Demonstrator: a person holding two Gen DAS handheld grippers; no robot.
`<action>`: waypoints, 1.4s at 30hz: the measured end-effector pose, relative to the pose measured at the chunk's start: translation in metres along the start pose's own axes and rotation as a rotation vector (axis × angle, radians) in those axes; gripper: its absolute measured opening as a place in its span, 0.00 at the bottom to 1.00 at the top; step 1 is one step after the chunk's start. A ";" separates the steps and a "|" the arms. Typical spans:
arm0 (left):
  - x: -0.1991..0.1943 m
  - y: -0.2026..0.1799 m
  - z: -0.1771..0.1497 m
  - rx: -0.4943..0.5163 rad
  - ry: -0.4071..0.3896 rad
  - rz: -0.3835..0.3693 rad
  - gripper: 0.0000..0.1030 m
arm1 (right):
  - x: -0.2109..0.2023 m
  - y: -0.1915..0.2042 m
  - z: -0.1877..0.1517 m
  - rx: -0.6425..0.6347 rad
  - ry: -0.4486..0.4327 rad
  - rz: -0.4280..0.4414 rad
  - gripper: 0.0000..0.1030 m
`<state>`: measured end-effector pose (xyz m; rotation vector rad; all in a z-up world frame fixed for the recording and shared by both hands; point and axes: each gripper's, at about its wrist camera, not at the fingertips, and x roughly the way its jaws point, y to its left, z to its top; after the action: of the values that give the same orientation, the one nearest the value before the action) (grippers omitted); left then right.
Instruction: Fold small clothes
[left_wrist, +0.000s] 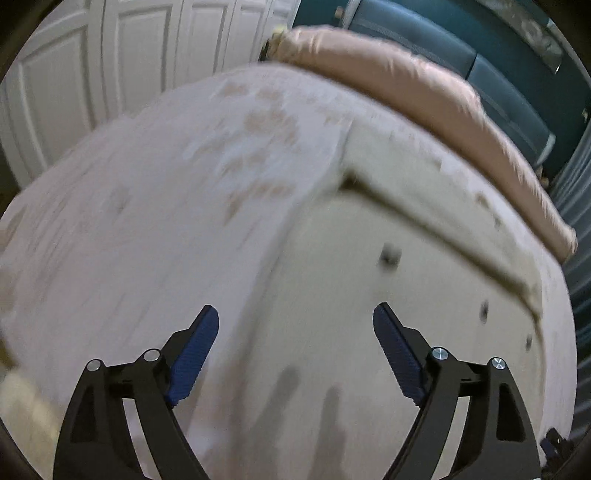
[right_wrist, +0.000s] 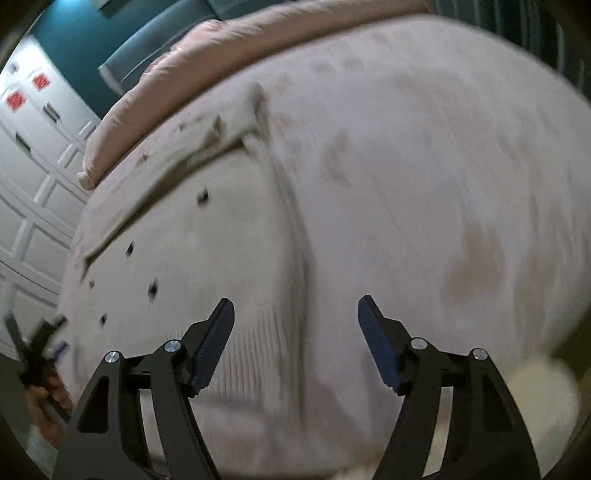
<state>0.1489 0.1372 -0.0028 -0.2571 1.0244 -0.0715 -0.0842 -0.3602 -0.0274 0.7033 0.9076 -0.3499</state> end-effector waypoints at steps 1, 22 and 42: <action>-0.003 0.005 -0.007 -0.001 0.025 0.005 0.81 | -0.002 -0.004 -0.006 0.017 0.016 0.012 0.66; 0.004 -0.018 -0.037 -0.025 0.184 -0.145 0.30 | 0.037 0.053 -0.033 0.047 0.030 0.145 0.48; -0.052 0.003 -0.068 0.049 0.256 -0.222 0.05 | -0.031 0.023 -0.082 -0.061 0.079 0.081 0.04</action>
<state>0.0638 0.1374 0.0062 -0.3218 1.2440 -0.3369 -0.1383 -0.2876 -0.0275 0.6994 0.9582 -0.2226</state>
